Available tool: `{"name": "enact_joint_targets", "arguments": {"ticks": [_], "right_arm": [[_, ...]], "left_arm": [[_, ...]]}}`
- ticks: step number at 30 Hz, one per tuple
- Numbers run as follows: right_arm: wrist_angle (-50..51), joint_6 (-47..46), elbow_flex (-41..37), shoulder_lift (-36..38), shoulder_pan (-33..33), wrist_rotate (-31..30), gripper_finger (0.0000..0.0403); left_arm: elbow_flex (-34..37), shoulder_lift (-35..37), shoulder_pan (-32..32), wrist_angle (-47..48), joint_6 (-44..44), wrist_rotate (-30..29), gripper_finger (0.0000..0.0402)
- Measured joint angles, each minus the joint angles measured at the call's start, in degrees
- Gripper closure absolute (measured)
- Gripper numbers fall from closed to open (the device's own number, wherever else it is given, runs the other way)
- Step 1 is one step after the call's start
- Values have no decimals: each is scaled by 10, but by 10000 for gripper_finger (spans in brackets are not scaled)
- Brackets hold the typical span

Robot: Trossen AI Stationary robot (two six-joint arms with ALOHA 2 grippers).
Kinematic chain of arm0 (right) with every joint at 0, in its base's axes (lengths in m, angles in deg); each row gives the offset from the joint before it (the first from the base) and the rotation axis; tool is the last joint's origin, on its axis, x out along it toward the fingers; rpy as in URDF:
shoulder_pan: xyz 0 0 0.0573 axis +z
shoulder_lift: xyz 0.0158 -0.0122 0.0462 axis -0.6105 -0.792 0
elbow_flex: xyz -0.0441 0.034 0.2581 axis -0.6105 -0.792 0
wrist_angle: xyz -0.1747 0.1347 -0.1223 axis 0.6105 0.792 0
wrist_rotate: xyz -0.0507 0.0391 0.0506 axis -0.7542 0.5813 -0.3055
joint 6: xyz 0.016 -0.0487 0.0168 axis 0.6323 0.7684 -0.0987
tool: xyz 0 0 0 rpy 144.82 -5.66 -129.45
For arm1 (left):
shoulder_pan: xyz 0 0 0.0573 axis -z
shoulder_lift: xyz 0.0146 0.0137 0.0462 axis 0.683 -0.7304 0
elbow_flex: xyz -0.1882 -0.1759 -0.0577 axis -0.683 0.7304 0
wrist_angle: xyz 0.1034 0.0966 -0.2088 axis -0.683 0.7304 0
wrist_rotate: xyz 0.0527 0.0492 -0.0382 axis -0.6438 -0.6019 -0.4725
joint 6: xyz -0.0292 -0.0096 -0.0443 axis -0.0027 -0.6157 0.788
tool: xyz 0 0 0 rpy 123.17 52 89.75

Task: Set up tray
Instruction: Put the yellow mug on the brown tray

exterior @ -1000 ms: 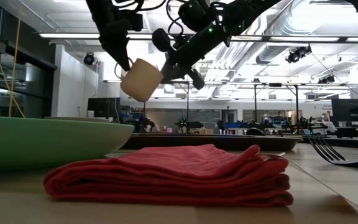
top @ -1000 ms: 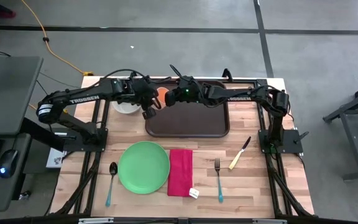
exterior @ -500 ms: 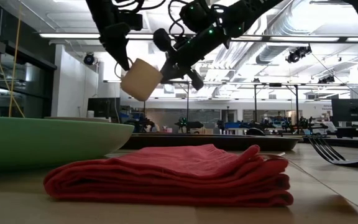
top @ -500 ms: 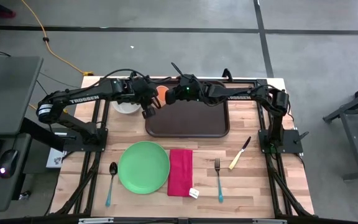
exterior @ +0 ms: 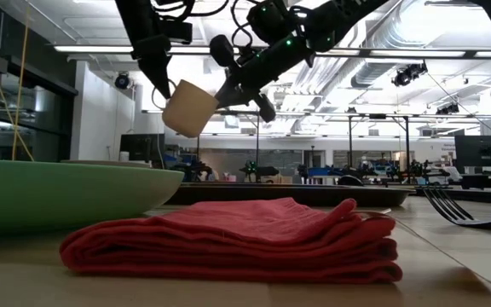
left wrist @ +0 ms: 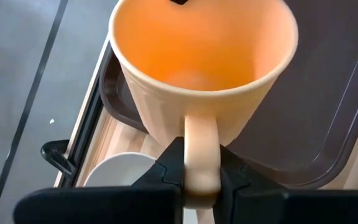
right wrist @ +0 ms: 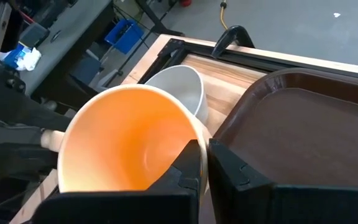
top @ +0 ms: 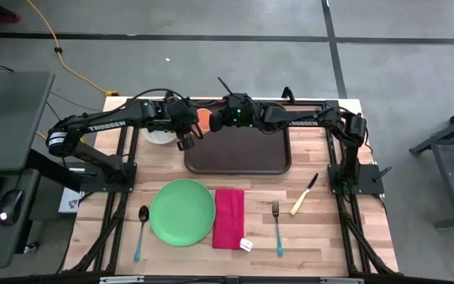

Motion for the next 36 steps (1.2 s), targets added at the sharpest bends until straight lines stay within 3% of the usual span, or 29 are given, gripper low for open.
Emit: {"name": "enact_joint_targets", "arguments": {"ticks": [28,36], "right_arm": [[8,9,1,21,-7,37,402],[42,31,1,59,-10,-4,402]], "left_arm": [[1,0,0,29,-10,-29,337],[2,0,-1,59,-6,-46,336]]}}
